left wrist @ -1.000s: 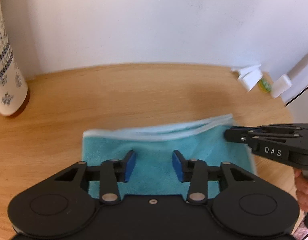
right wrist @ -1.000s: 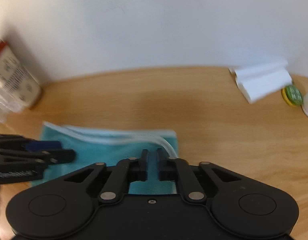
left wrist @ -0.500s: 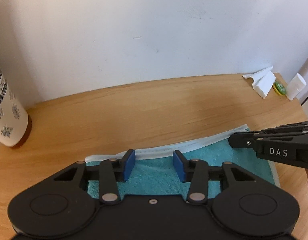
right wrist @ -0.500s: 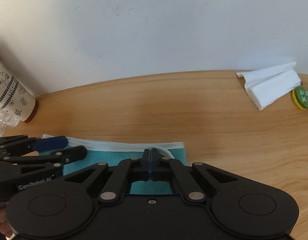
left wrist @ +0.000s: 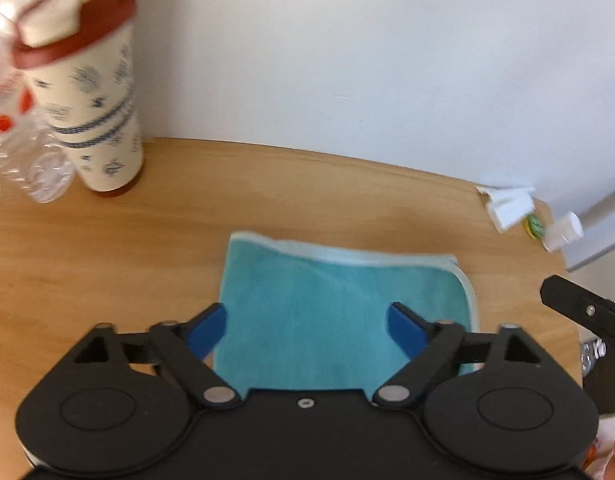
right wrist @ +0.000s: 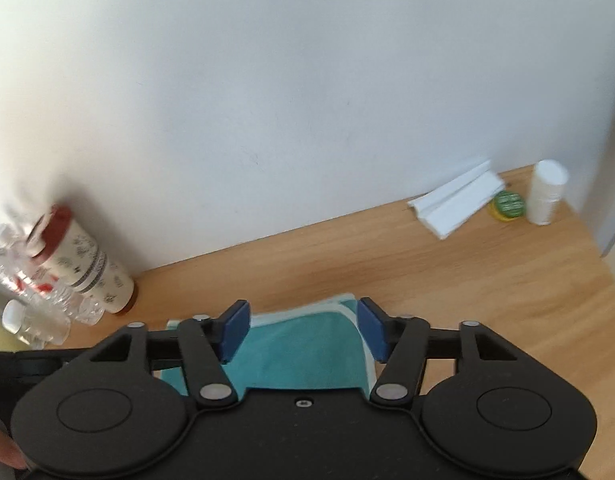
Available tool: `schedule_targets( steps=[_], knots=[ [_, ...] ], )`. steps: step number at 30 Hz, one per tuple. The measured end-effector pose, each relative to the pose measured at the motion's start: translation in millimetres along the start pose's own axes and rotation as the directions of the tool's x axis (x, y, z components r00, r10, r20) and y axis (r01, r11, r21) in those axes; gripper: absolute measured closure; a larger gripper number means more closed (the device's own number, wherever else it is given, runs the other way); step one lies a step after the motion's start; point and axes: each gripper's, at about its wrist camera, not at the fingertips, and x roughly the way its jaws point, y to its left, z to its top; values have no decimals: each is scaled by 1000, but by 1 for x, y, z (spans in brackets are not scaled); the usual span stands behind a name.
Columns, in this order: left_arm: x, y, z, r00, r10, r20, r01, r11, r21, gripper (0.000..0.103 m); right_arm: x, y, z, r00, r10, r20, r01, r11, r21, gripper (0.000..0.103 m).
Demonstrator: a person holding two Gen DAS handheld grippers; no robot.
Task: Fold towel
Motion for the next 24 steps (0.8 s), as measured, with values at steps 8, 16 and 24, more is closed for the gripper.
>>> schedule_targets(
  steps=[8, 16, 24],
  knots=[
    [-91, -12, -37, 993, 110, 31, -111, 993, 45, 1, -54, 19, -27, 995, -17, -100, 7, 995, -100, 18],
    [-149, -18, -79, 993, 122, 7, -122, 992, 44, 1, -107, 29, -63, 987, -46, -153, 26, 991, -130, 18],
    [-176, -34, -118, 977, 209, -31, -206, 975, 88, 1, -127, 20, -76, 982, -77, -174, 60, 993, -106, 18]
  ],
)
